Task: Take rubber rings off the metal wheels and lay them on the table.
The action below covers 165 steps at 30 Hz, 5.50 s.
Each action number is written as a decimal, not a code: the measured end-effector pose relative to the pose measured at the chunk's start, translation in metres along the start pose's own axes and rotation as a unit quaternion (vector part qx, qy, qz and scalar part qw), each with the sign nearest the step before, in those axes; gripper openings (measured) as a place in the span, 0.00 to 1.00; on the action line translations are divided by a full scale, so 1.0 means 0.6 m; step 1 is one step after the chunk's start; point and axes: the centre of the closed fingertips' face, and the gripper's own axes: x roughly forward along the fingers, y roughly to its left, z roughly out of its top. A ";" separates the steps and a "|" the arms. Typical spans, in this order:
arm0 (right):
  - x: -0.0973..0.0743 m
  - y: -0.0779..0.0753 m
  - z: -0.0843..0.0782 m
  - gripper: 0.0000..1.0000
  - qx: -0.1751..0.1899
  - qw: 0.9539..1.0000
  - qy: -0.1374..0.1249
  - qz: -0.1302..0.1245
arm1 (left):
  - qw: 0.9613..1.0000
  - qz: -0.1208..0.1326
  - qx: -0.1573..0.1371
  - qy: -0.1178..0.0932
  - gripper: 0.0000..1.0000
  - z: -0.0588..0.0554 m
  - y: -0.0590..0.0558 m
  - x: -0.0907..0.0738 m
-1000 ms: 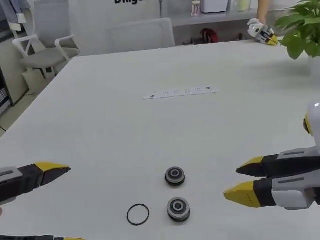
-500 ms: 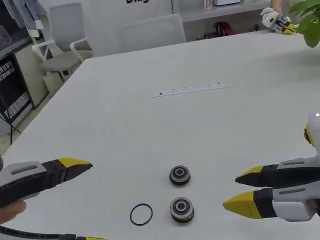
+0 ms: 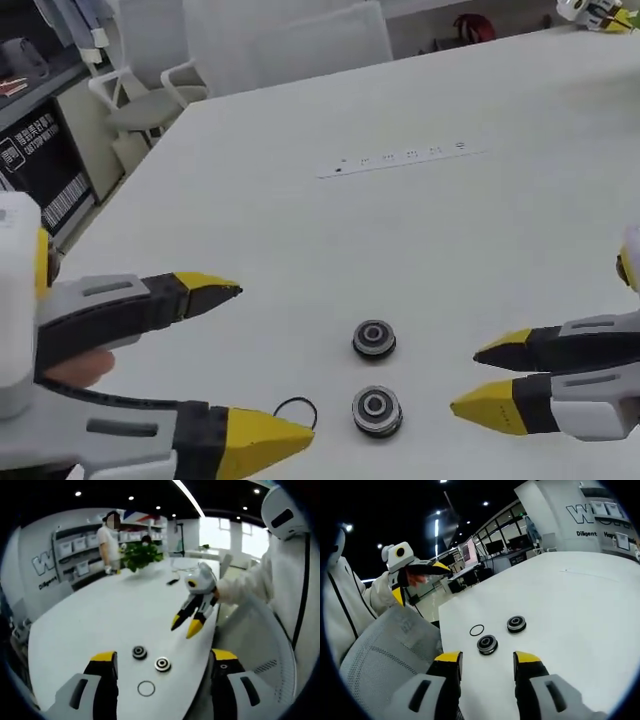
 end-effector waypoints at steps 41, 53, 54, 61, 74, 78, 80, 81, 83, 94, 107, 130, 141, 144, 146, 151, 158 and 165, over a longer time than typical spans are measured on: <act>0.104 -0.010 -0.042 0.32 -0.044 0.998 0.028 0.041 | 0.996 -0.077 -0.017 0.039 0.60 -0.058 -0.012 0.137; 0.111 -0.007 -0.048 0.29 -0.056 0.997 0.033 0.045 | 0.996 -0.071 -0.038 0.041 0.46 -0.095 0.002 0.168; 0.112 -0.007 -0.048 0.29 -0.057 0.997 0.034 0.045 | 0.996 -0.072 -0.041 0.042 0.44 -0.099 0.002 0.170; 0.118 -0.004 -0.050 0.27 -0.066 0.996 0.038 0.046 | 0.995 -0.065 -0.064 0.035 0.29 -0.117 0.006 0.183; 0.123 -0.009 -0.052 0.18 -0.110 0.992 0.046 0.041 | 0.995 -0.050 -0.060 0.054 0.22 -0.150 0.013 0.195; 0.122 -0.008 -0.053 0.17 -0.118 0.991 0.048 0.040 | 0.996 -0.053 -0.052 0.058 0.19 -0.156 0.009 0.194; 0.121 -0.008 -0.054 0.17 -0.123 0.990 0.049 0.039 | 0.996 -0.051 -0.041 0.057 0.17 -0.155 0.011 0.195; 0.121 -0.008 -0.054 0.16 -0.127 0.990 0.050 0.038 | 0.997 -0.056 -0.024 0.055 0.17 -0.155 0.009 0.195; 0.121 -0.007 -0.056 0.14 -0.143 0.988 0.053 0.035 | 0.996 -0.058 0.020 0.059 0.16 -0.156 0.008 0.195; 0.129 -0.005 -0.055 0.17 -0.166 0.984 0.060 0.032 | 0.997 -0.057 0.000 0.054 0.14 -0.157 0.014 0.196; 0.121 -0.014 -0.055 0.00 -0.173 0.982 0.069 0.021 | 0.997 -0.052 -0.006 0.047 0.14 -0.158 0.022 0.200; 0.116 -0.030 -0.049 0.00 0.053 0.998 0.038 0.012 | 0.998 -0.053 -0.004 0.042 0.13 -0.159 0.020 0.201; 0.111 -0.033 -0.037 0.00 0.128 0.991 0.010 0.026 | 0.998 -0.053 -0.002 0.041 0.13 -0.159 0.018 0.200; 0.112 -0.029 -0.034 0.00 0.133 0.991 0.005 0.029 | 0.998 -0.052 -0.002 0.041 0.13 -0.159 0.017 0.200; 0.112 -0.027 -0.032 0.00 0.138 0.990 0.003 0.031 | 0.998 -0.052 -0.001 0.040 0.13 -0.157 0.015 0.200; 0.113 -0.022 -0.029 0.00 0.136 0.990 0.001 0.034 | 0.998 -0.052 -0.001 0.039 0.13 -0.157 0.014 0.200; 0.115 -0.013 -0.024 0.00 0.115 0.993 0.003 0.037 | 0.998 -0.051 0.001 0.039 0.13 -0.159 0.016 0.199; 0.114 -0.013 -0.024 0.00 0.107 0.993 0.005 0.043 | 0.998 -0.051 0.003 0.039 0.13 -0.158 0.014 0.200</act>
